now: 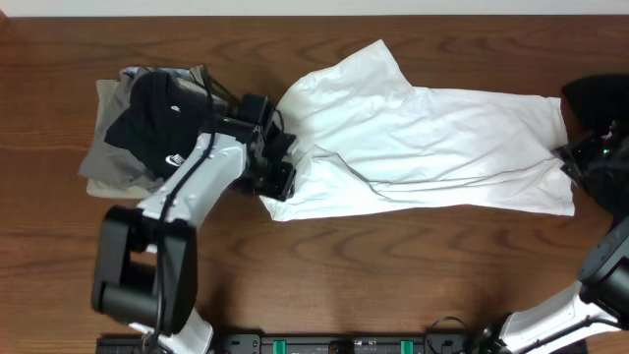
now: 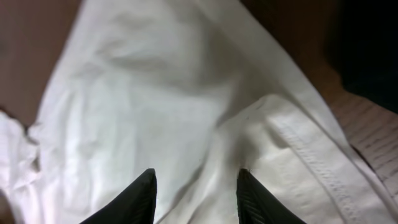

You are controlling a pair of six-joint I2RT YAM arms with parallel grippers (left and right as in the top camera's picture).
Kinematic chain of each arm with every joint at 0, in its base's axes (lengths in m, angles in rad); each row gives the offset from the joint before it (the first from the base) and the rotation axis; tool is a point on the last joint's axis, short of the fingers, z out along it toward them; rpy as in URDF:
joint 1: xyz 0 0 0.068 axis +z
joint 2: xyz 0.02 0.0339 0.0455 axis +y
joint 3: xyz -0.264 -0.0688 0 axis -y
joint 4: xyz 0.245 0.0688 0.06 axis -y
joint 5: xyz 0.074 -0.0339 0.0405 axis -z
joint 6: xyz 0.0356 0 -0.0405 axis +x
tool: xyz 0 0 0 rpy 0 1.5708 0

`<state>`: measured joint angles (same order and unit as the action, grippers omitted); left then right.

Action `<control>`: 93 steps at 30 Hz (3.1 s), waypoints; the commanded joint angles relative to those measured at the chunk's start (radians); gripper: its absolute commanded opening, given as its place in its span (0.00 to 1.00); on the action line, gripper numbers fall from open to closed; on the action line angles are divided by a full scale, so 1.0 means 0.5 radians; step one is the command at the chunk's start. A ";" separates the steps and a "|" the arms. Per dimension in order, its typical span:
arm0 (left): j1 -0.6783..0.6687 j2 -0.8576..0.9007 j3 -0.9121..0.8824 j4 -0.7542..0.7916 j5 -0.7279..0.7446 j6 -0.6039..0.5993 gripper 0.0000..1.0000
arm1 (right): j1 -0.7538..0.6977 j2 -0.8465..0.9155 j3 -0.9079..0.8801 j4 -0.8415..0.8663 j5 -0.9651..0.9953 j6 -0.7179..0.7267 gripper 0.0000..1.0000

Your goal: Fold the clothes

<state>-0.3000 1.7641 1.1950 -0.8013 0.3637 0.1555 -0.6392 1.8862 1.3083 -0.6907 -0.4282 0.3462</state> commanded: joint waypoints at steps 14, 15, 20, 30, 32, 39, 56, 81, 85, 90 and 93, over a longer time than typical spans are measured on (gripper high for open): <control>-0.301 0.246 0.047 0.384 0.240 -0.181 0.63 | -0.002 -0.073 0.024 -0.026 -0.048 -0.080 0.36; -0.313 0.262 0.047 0.404 0.243 -0.181 0.63 | -0.002 -0.073 0.024 -0.026 -0.048 -0.081 0.36; -0.355 0.317 0.047 0.549 0.243 -0.198 0.63 | -0.002 -0.073 0.024 -0.048 -0.047 -0.081 0.36; -0.369 0.355 0.047 0.637 0.239 -0.226 0.28 | -0.002 -0.073 0.024 -0.077 -0.032 -0.081 0.35; -0.369 0.355 0.047 0.639 0.239 -0.234 0.11 | -0.002 -0.073 0.024 -0.079 -0.033 -0.081 0.35; -0.366 0.234 0.159 0.625 0.252 -0.352 0.06 | -0.002 -0.073 0.024 -0.100 -0.032 -0.082 0.34; -0.340 0.143 0.350 0.694 -0.037 -0.133 0.06 | -0.002 -0.073 0.024 -0.118 -0.011 -0.082 0.34; -0.340 0.205 0.350 0.607 -0.037 -0.124 0.06 | -0.005 -0.068 -0.394 0.276 0.462 0.084 0.38; -0.340 0.205 0.350 0.600 -0.037 -0.124 0.06 | -0.006 -0.069 -0.417 0.358 0.376 0.085 0.25; -0.340 0.205 0.350 0.581 -0.073 -0.124 0.06 | -0.008 -0.072 -0.416 0.353 0.368 0.076 0.09; -0.340 0.205 0.350 0.565 -0.127 -0.118 0.06 | -0.024 -0.086 -0.416 0.352 0.351 0.076 0.01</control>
<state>-0.4732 1.8576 1.3659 -0.5121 0.3397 0.0795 -0.6415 1.8706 1.1091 -0.5137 -0.2321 0.3840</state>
